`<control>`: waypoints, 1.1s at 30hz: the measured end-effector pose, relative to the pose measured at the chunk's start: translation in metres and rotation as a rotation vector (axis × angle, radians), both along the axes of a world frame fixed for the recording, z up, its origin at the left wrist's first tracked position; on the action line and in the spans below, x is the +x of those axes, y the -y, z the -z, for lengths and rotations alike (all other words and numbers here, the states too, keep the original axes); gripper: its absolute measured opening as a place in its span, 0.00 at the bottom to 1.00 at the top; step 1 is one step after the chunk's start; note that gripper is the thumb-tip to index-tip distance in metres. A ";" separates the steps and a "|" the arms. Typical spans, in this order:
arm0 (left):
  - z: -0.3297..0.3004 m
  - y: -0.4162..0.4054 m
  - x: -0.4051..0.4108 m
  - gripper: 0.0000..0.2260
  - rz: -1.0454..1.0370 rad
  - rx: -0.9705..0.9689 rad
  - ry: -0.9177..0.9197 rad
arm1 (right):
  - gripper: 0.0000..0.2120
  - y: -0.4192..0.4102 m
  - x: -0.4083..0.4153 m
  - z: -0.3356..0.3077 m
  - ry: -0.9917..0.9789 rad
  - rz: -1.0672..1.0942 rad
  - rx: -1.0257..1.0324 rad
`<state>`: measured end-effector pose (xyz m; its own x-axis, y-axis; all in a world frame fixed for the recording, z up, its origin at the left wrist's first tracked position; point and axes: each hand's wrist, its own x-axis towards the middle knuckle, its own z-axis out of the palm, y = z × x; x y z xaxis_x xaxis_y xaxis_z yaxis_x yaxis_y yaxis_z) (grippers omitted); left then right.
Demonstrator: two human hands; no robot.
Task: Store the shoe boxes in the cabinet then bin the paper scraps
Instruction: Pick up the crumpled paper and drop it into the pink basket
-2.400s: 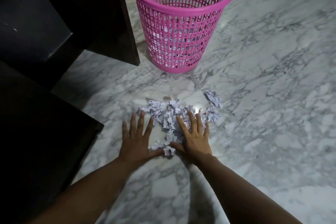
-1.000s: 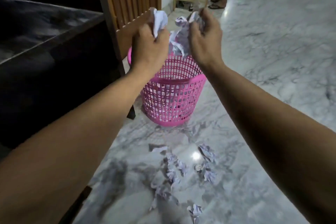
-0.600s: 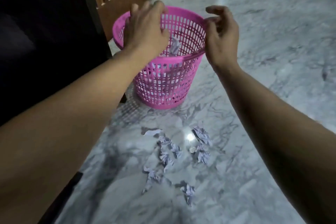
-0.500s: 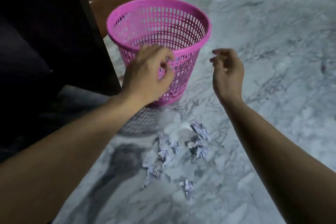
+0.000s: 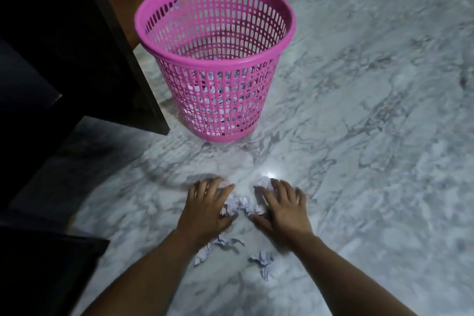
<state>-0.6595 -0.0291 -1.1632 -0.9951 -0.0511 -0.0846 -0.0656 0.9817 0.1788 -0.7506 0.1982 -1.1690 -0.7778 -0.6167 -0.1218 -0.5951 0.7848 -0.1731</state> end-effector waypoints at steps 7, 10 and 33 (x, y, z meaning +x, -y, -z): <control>-0.007 -0.014 0.000 0.12 0.028 0.109 -0.053 | 0.15 0.011 0.001 -0.004 -0.023 -0.025 -0.096; -0.023 -0.019 0.000 0.05 -0.042 0.236 -0.026 | 0.13 0.020 -0.003 -0.023 0.174 0.079 -0.096; -0.332 0.080 -0.179 0.39 -0.546 0.309 -0.377 | 0.27 0.174 -0.163 -0.339 -0.118 0.102 -0.654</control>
